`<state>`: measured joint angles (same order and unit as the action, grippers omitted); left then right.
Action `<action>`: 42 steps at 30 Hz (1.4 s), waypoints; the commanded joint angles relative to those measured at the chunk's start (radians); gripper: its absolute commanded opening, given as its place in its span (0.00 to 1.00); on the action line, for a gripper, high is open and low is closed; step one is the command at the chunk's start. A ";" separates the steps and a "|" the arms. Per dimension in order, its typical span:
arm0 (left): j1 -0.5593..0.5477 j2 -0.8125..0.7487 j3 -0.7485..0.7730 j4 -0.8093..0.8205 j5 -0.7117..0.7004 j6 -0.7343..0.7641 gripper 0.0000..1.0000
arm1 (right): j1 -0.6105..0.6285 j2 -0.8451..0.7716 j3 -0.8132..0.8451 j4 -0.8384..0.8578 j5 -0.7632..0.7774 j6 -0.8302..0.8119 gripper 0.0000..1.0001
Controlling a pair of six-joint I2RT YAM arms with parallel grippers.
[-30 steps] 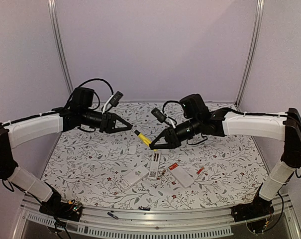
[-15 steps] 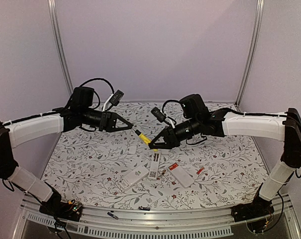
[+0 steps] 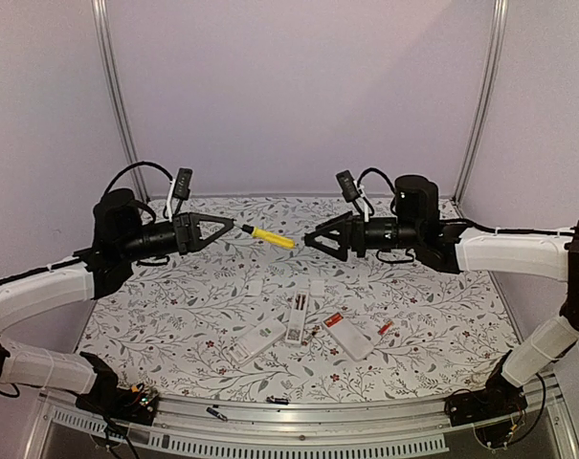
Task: Unload the batteries from the remote control
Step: Pass from the right arm to the left, then pass from the left arm to the right
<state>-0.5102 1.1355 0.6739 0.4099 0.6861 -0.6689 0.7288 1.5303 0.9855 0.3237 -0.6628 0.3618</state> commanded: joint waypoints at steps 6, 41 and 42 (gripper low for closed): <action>-0.164 -0.033 -0.109 0.314 -0.364 -0.175 0.00 | 0.004 -0.062 -0.107 0.356 0.043 0.230 0.98; -0.311 0.148 -0.073 0.607 -0.282 -0.242 0.00 | 0.084 -0.077 -0.200 0.581 0.049 0.385 0.43; -0.311 0.148 -0.074 0.606 -0.281 -0.242 0.00 | 0.084 -0.077 -0.199 0.581 0.049 0.386 0.41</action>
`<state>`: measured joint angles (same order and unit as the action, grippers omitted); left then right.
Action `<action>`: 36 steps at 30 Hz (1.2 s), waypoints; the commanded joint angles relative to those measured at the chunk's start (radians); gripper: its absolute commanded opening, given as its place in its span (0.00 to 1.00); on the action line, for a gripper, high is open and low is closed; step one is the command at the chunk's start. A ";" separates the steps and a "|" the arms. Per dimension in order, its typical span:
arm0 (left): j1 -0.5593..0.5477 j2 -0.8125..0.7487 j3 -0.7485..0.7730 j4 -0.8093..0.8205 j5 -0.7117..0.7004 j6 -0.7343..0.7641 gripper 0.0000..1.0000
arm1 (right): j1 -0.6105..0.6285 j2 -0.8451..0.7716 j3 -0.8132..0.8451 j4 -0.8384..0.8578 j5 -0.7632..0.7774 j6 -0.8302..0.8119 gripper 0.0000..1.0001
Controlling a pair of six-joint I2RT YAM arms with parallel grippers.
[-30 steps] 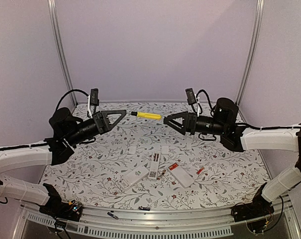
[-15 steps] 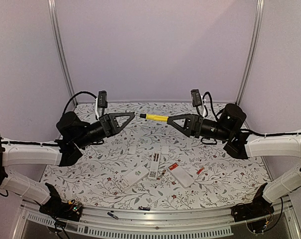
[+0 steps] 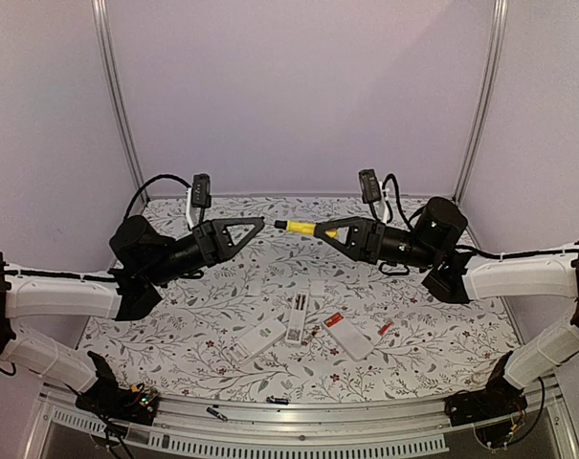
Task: Unload the batteries from the remote control
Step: Pass from the left arm to the right
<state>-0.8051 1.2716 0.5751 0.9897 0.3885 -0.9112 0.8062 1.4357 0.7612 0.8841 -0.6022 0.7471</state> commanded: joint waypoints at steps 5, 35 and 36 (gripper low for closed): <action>-0.016 0.014 0.026 0.020 0.022 -0.001 0.00 | 0.008 0.020 0.029 0.024 -0.013 0.001 0.32; -0.067 0.058 0.093 -0.459 -0.193 -0.027 0.68 | -0.018 -0.230 0.002 -0.675 0.499 -0.282 0.00; -0.079 0.077 0.097 -0.460 -0.199 -0.045 0.68 | -0.026 -0.246 -0.003 -0.725 0.537 -0.290 0.00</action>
<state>-0.8368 1.2968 0.6399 0.6601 0.2657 -0.9100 0.8040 1.2728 0.7654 0.4492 -0.3008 0.5663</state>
